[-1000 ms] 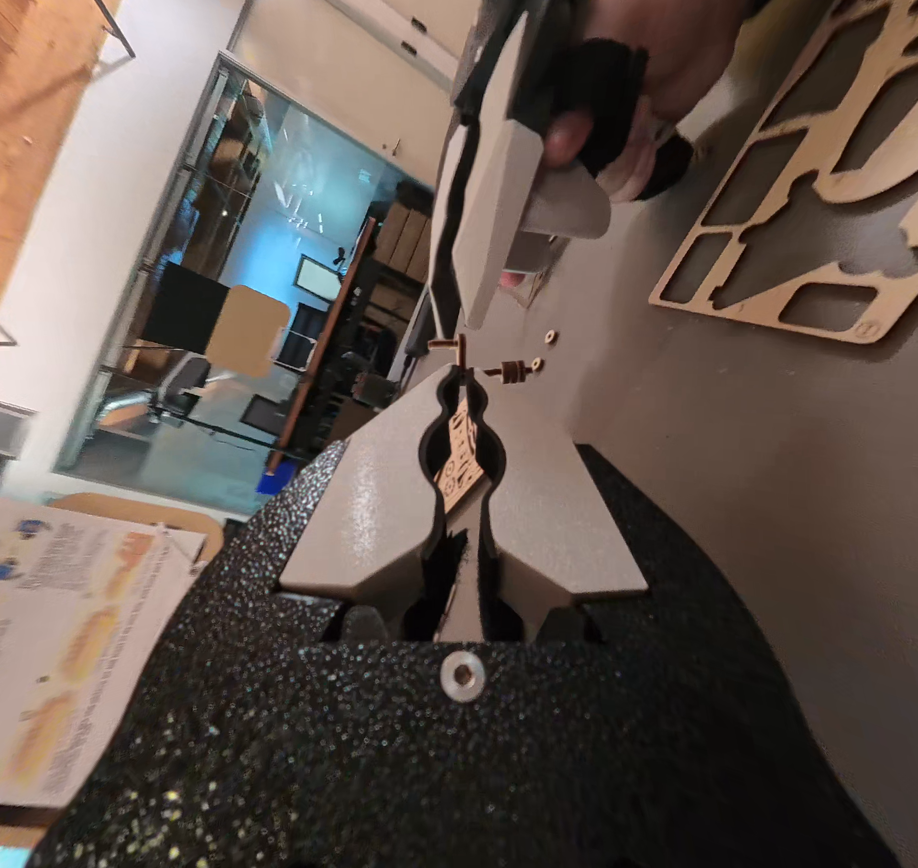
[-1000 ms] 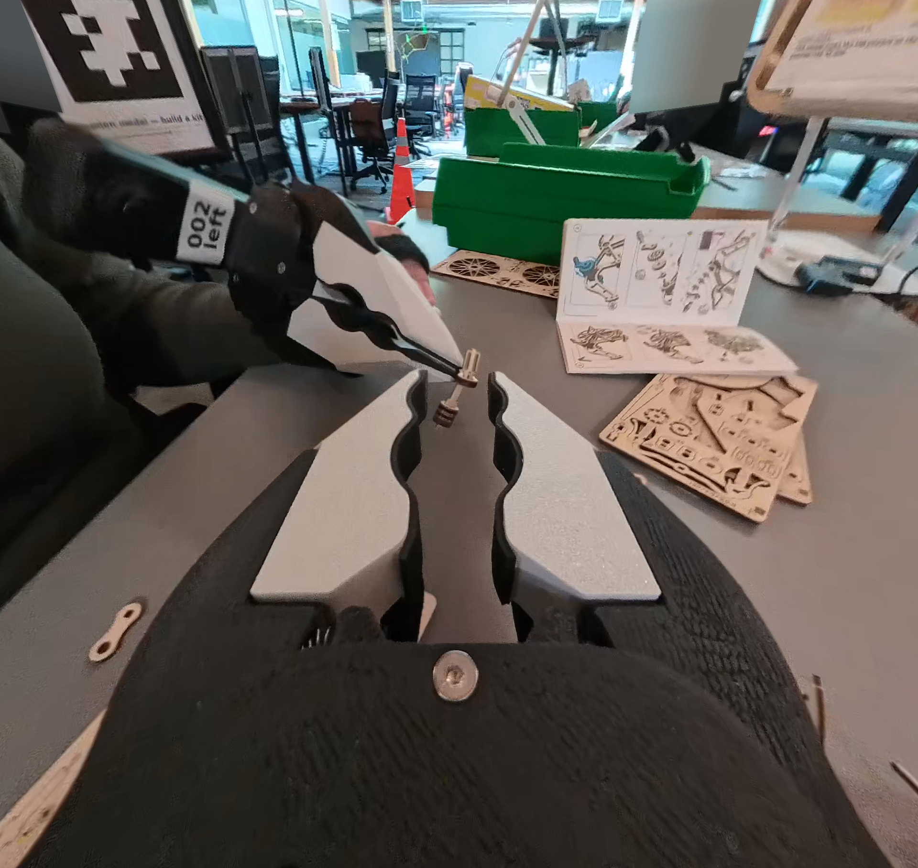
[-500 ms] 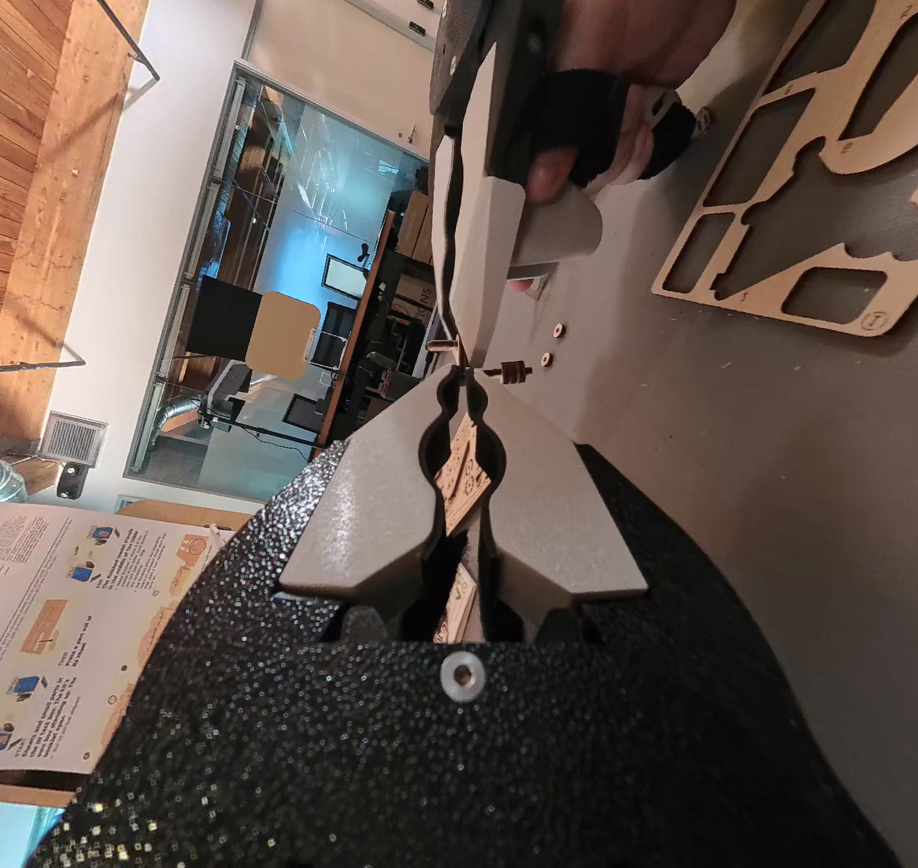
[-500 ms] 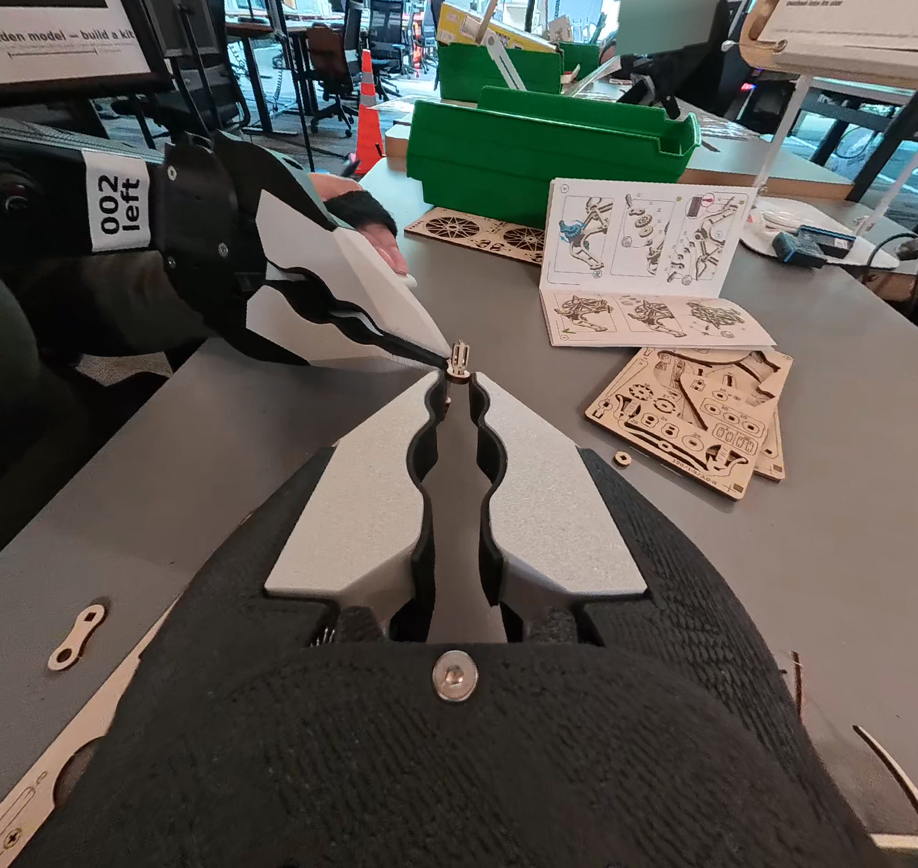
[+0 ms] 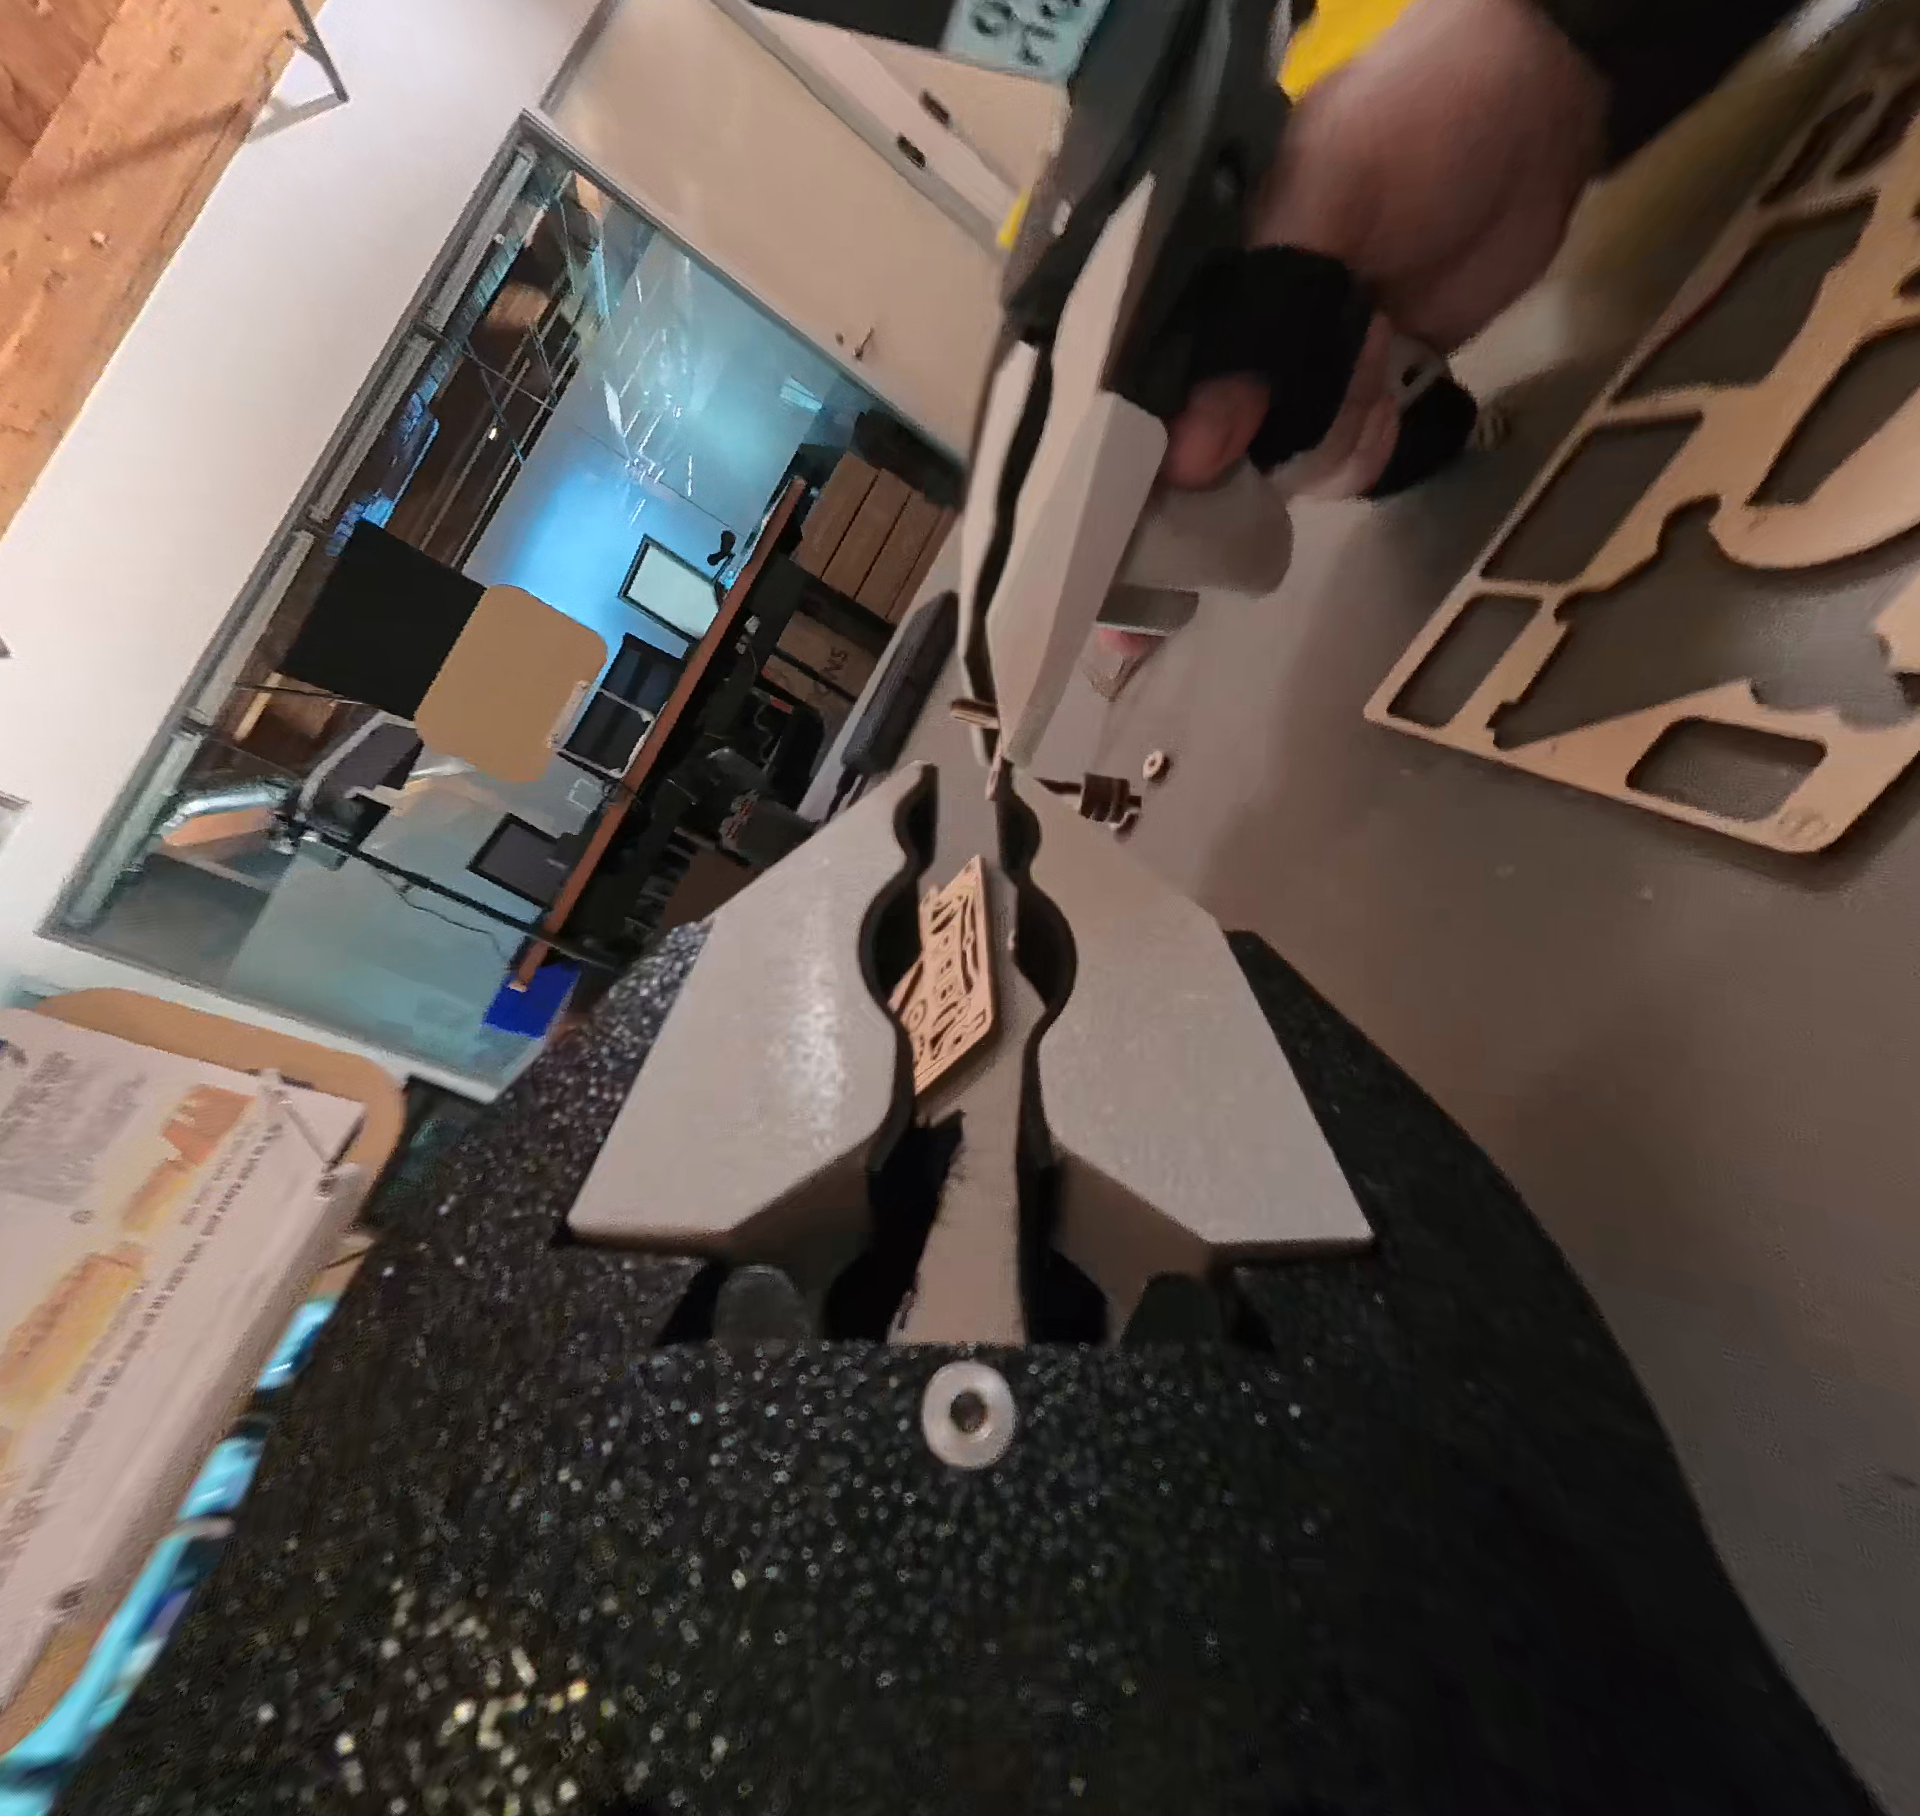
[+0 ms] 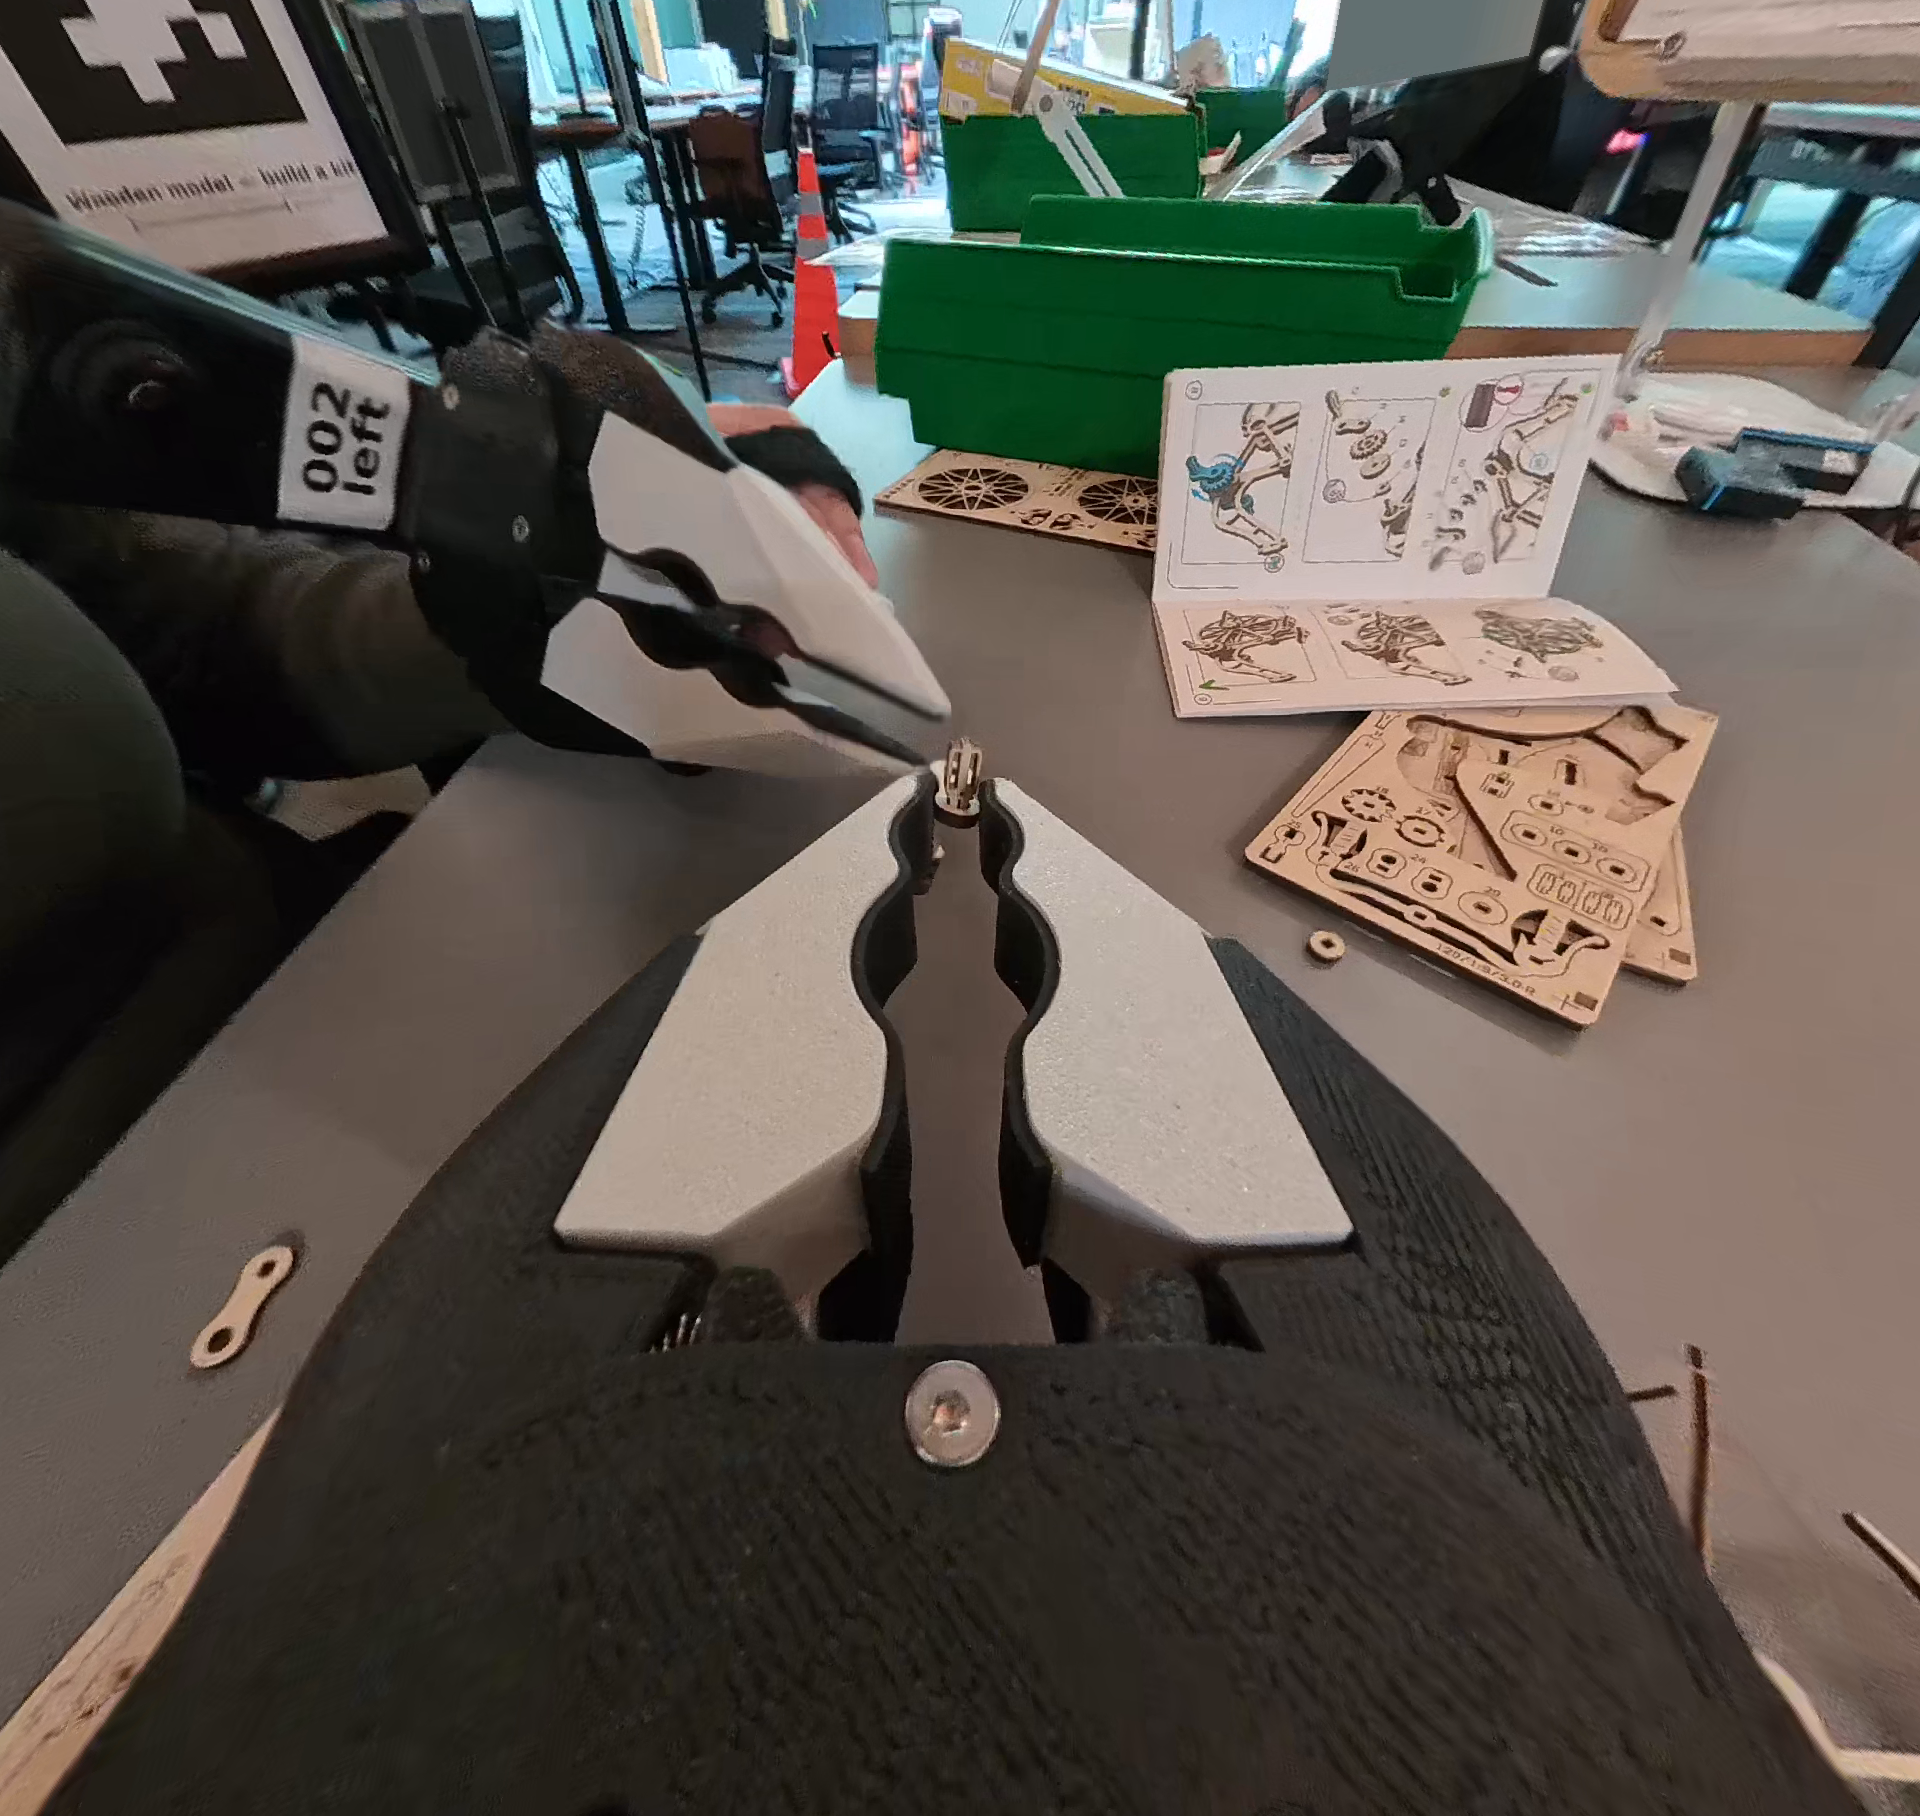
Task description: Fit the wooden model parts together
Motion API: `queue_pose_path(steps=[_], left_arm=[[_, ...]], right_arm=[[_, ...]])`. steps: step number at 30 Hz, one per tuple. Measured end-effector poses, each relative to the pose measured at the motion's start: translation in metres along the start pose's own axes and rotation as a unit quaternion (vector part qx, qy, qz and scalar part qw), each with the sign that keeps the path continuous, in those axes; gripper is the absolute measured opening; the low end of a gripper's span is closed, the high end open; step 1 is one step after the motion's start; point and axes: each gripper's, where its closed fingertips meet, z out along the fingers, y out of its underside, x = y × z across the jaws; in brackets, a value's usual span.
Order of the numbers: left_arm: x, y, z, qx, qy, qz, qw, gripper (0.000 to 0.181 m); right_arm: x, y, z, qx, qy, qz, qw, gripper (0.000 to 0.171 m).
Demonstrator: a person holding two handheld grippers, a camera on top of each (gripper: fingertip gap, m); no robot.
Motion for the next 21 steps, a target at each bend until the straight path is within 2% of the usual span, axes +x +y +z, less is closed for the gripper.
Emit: queue_pose_path(steps=[2,4,6,8,10,16,21], left_arm=[[-0.001,-0.007,-0.004,0.039,0.020,-0.052,0.998,0.027],[-0.001,-0.015,-0.008,0.076,0.047,-0.110,0.990,0.055],[-0.003,-0.012,-0.007,0.077,0.059,-0.145,0.985,0.079],[0.004,-0.006,-0.003,0.060,0.075,-0.141,0.985,0.088],[0.010,-0.004,0.000,0.046,0.077,-0.114,0.989,0.085],[0.016,-0.015,-0.003,0.066,0.075,-0.077,0.992,0.055],[0.015,-0.011,-0.001,0.057,0.062,-0.054,0.995,0.051]], right_arm=[[0.001,-0.002,-0.003,0.011,-0.013,0.028,0.999,0.006],[0.001,-0.003,-0.005,0.020,-0.031,0.064,0.997,0.006],[-0.001,-0.005,-0.006,0.032,-0.054,0.103,0.993,0.006],[-0.005,-0.007,-0.006,0.044,-0.080,0.142,0.986,0.006],[-0.009,-0.009,-0.005,0.051,-0.103,0.170,0.979,0.006],[-0.019,-0.009,-0.003,0.049,-0.144,0.210,0.966,0.006],[-0.024,-0.008,-0.002,0.044,-0.157,0.218,0.962,0.006]])
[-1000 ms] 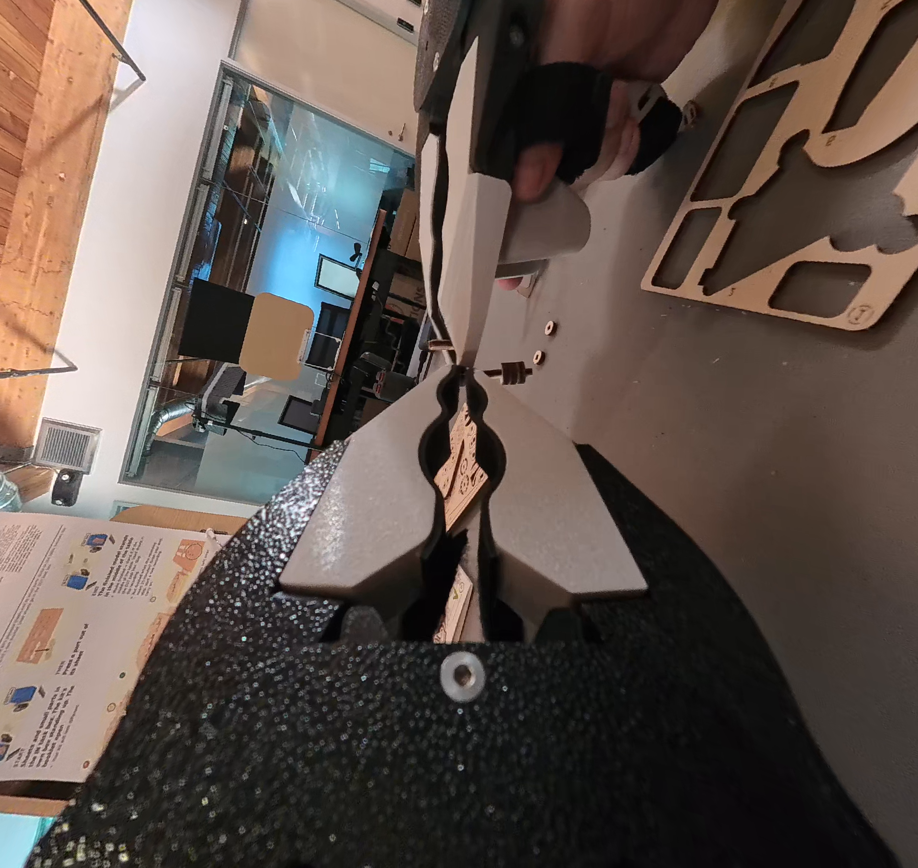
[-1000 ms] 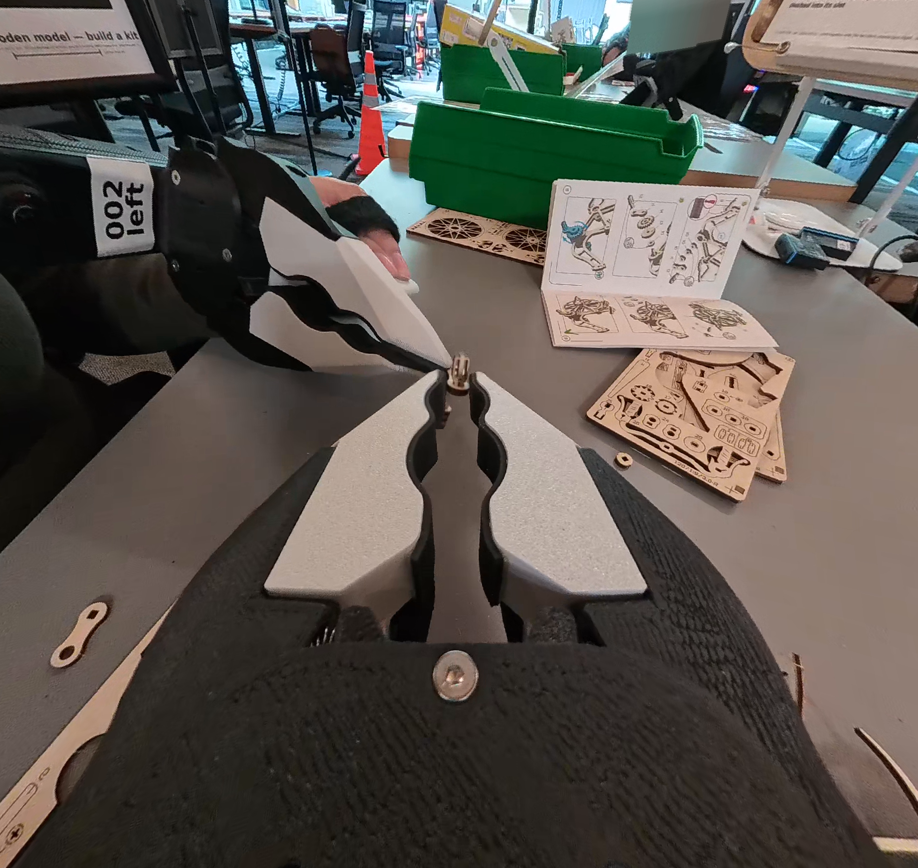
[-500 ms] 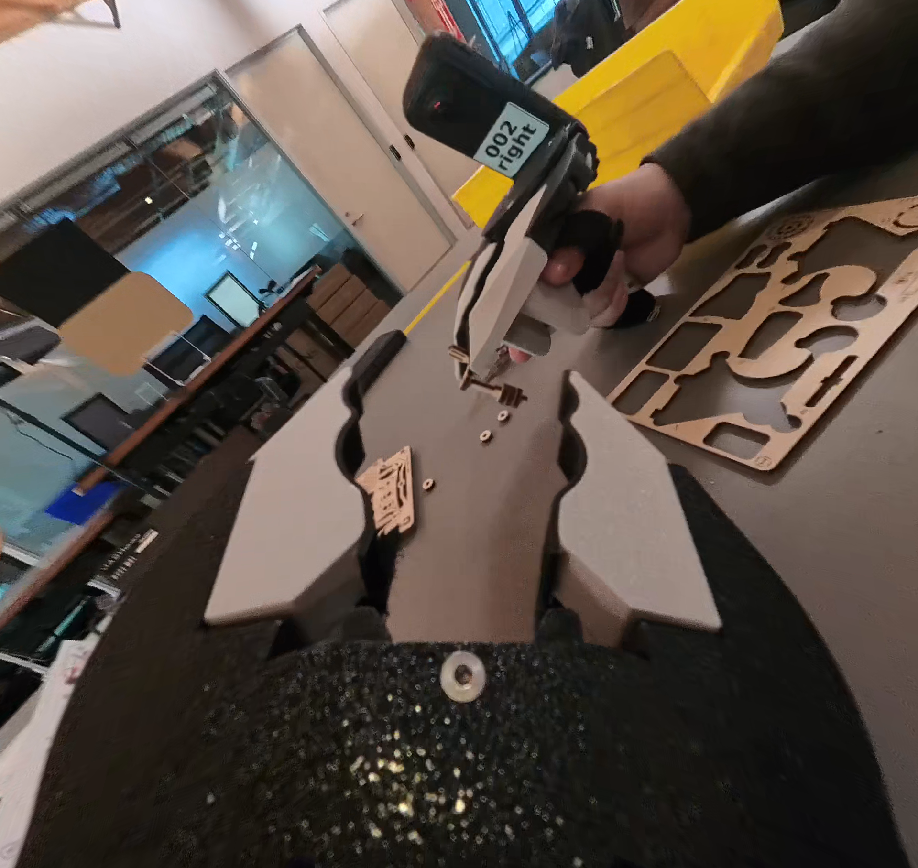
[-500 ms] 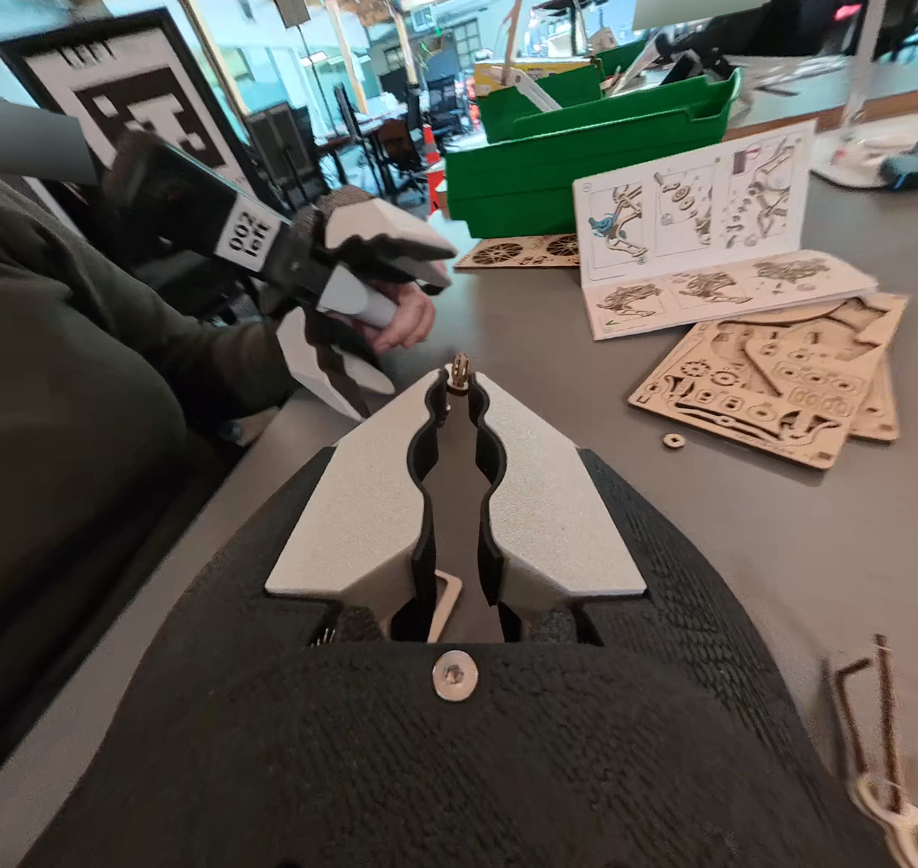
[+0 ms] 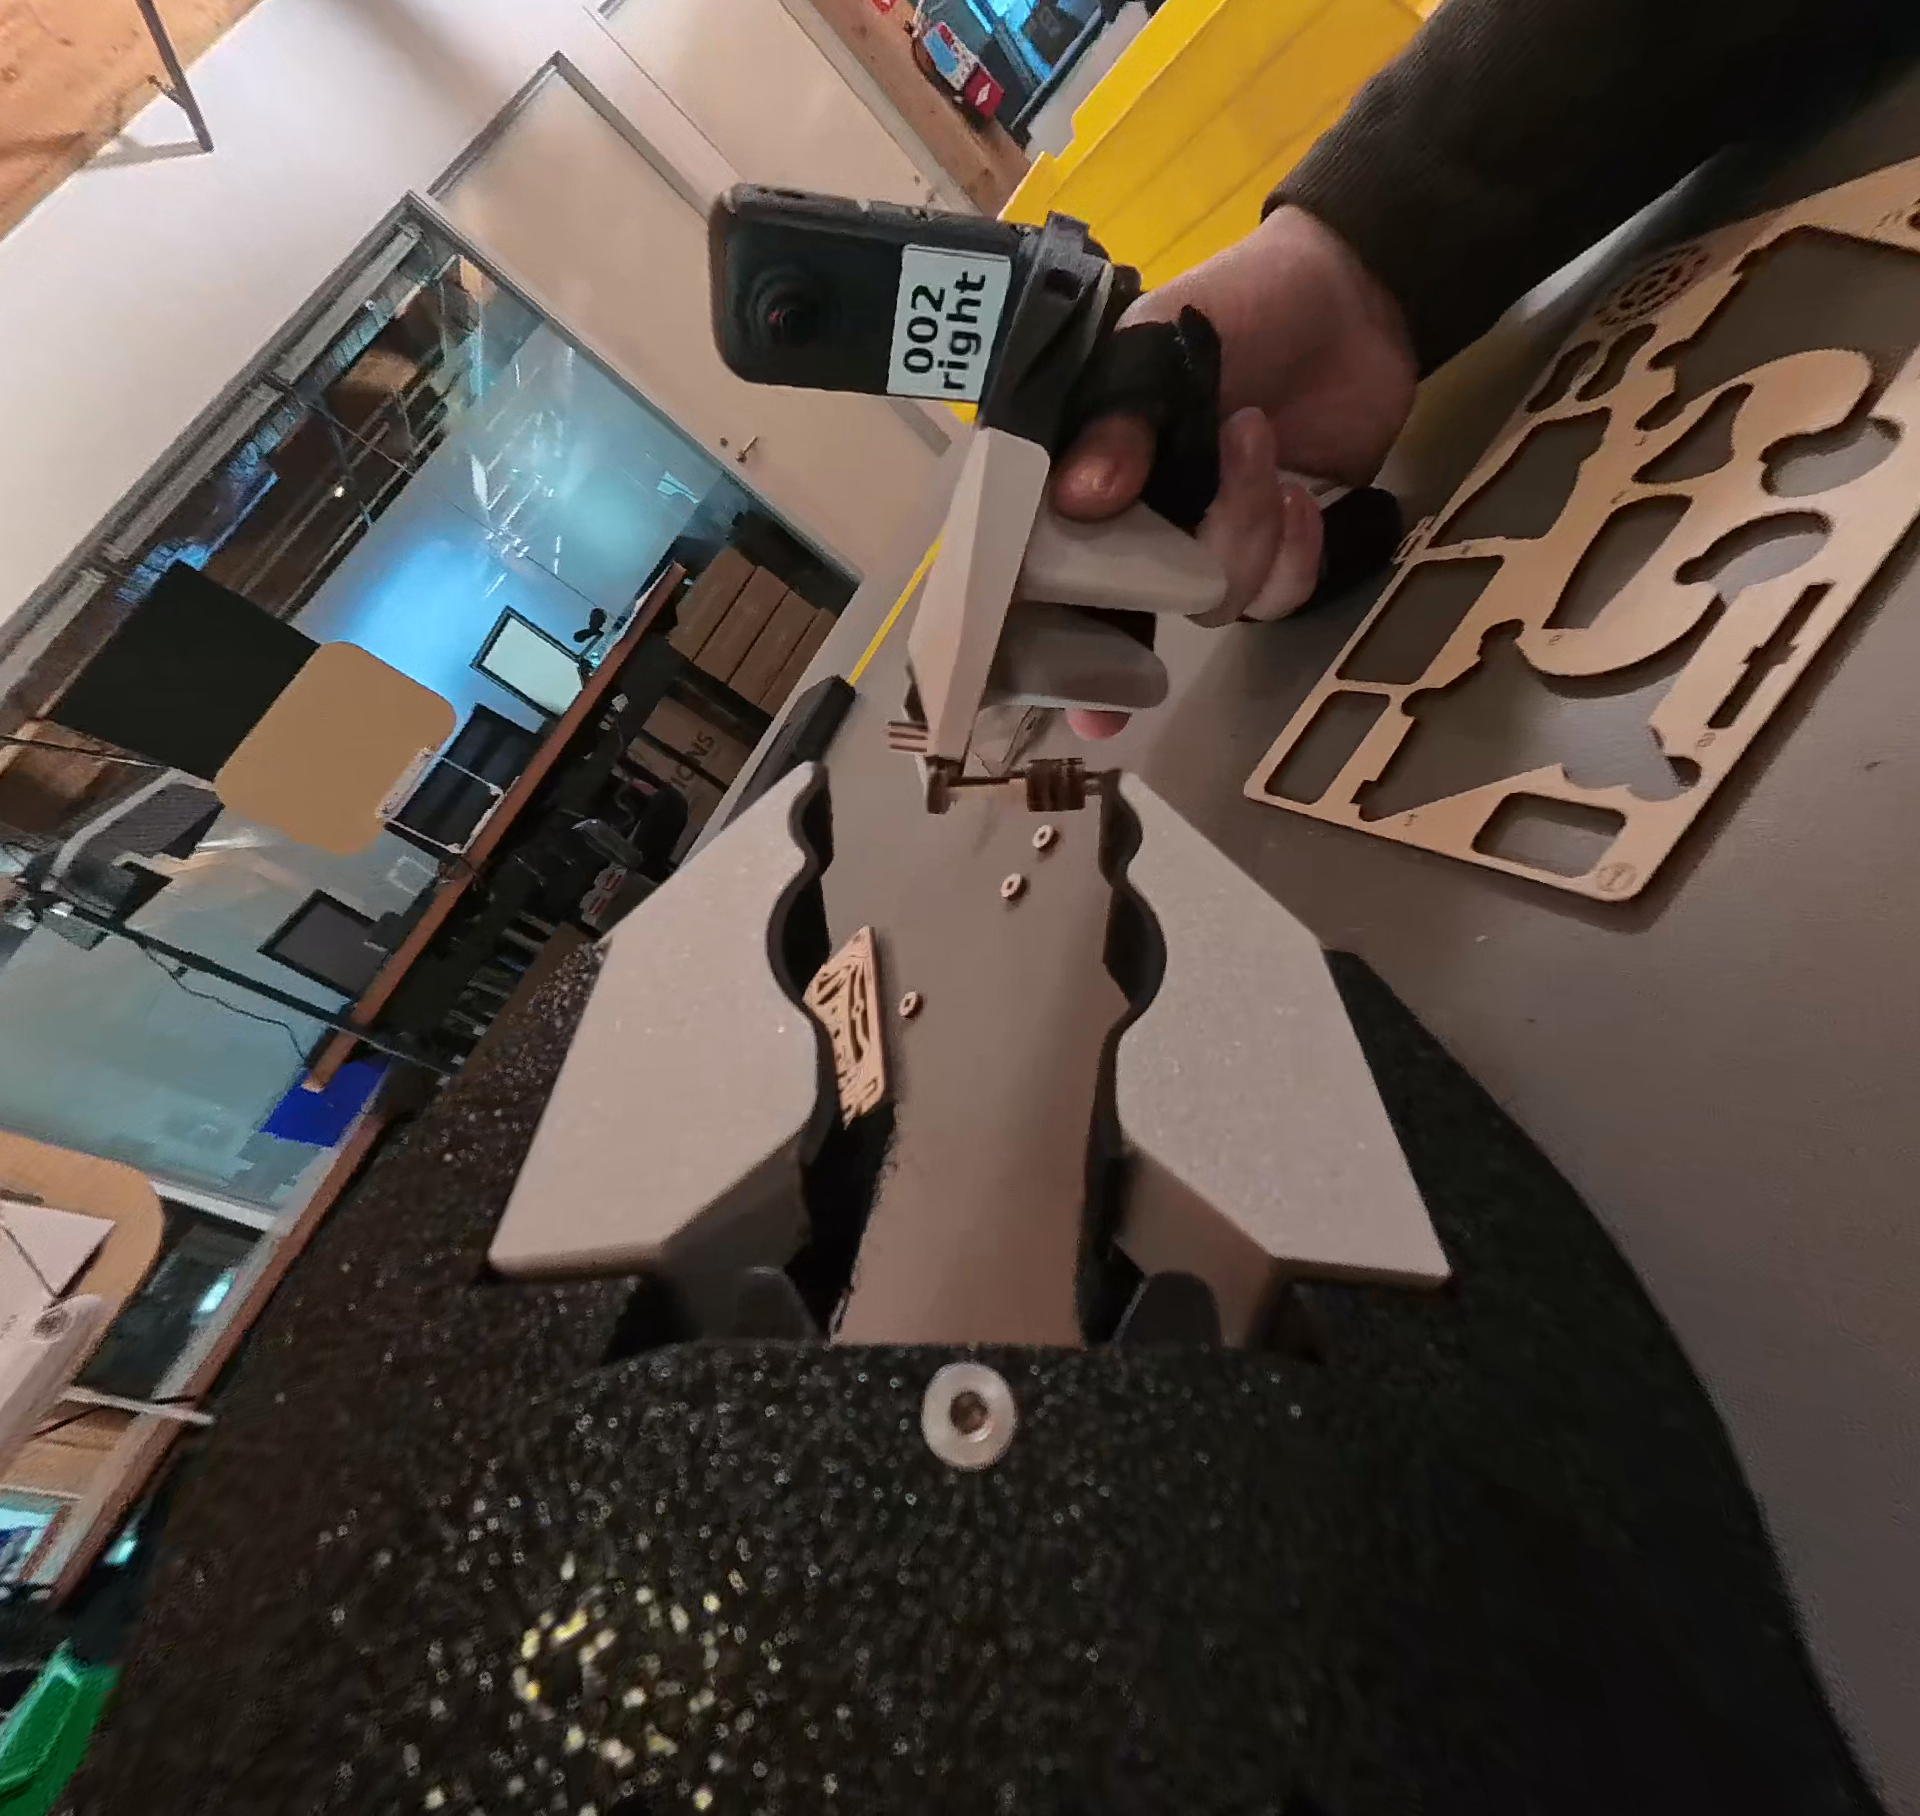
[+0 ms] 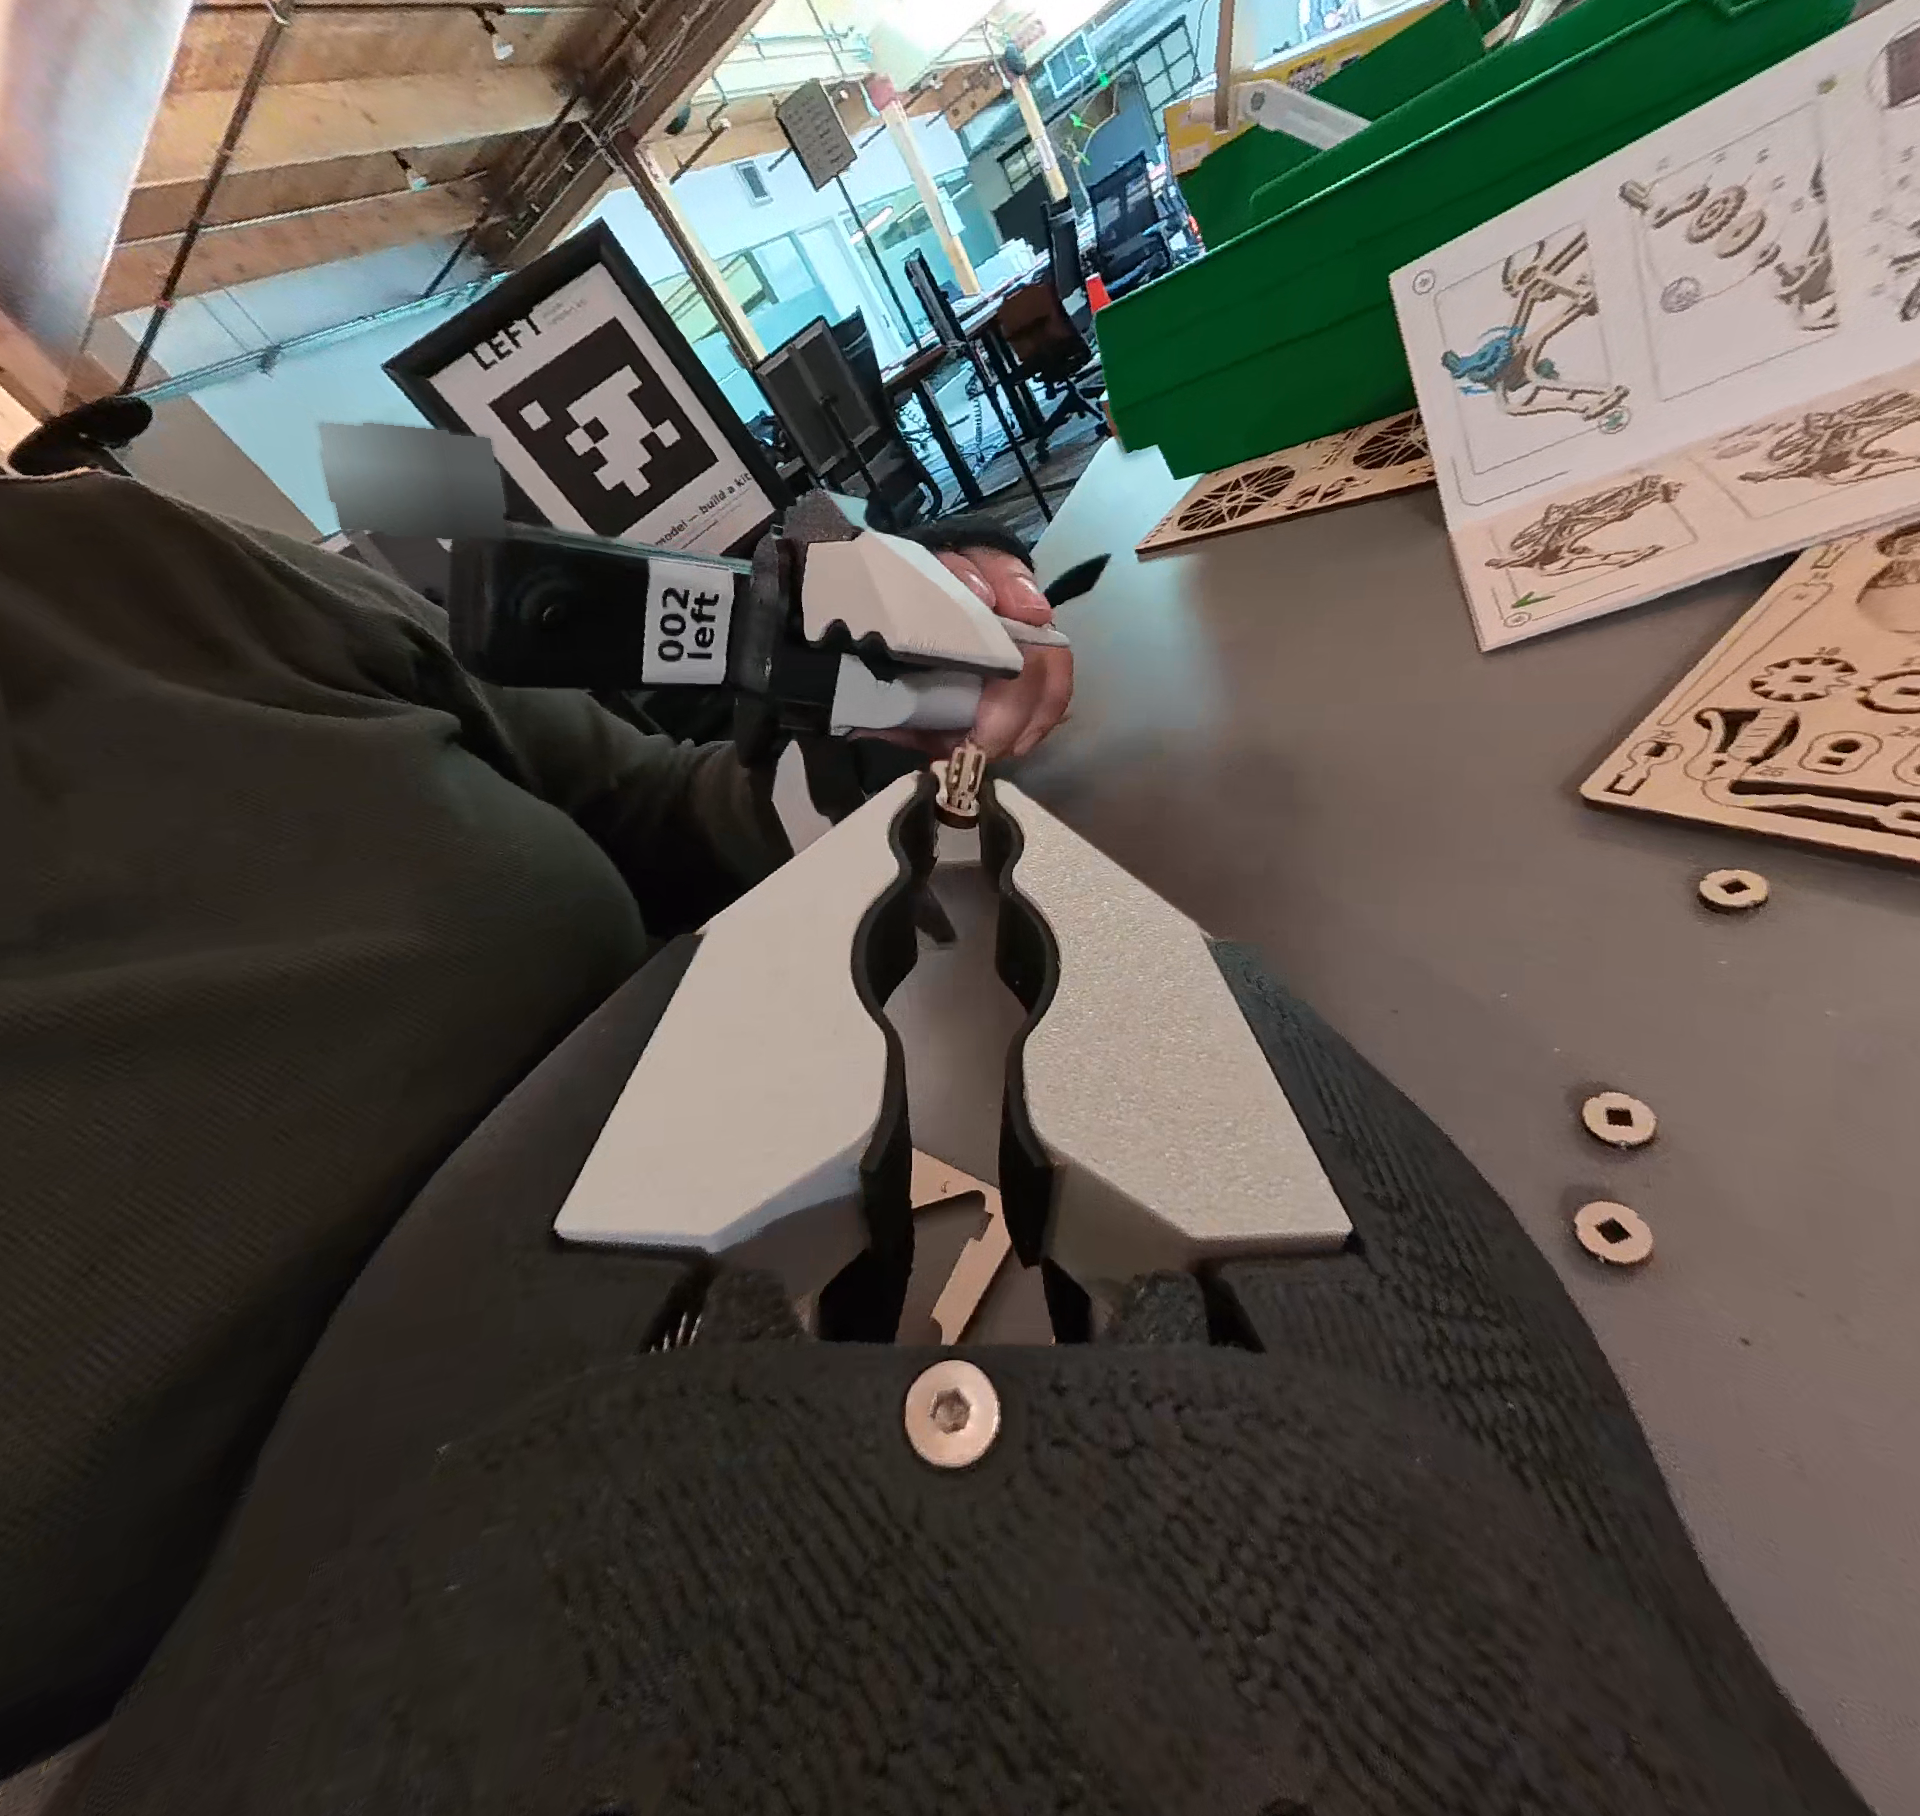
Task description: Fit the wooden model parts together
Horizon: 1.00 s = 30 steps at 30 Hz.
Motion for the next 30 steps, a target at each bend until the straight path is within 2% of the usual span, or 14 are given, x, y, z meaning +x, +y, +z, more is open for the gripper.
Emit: queue_pose_path(steps=[3,11,28,29,30], left_arm=[[0.0089,0.0009,0.0031,-0.008,0.017,0.016,1.000,0.050],[0.0070,-0.0035,0.0029,0.000,0.013,-0.008,1.000,0.032],[0.0114,-0.0060,0.0007,0.008,0.008,0.094,0.996,0.031],[0.0115,-0.0063,0.0007,0.009,0.008,0.098,0.995,0.035],[0.0117,-0.0062,0.0006,0.008,0.009,0.100,0.995,0.031]], right_arm=[[0.0020,-0.0022,-0.0012,0.009,0.005,0.003,1.000,0.006],[-0.0002,-0.0006,-0.0002,0.003,-0.002,0.001,1.000,0.006],[-0.0066,0.0038,-0.0005,-0.009,-0.043,0.049,0.998,0.006],[-0.0069,0.0037,-0.0007,-0.009,-0.045,0.051,0.998,0.006],[-0.0070,0.0040,-0.0007,-0.009,-0.046,0.054,0.997,0.006]])
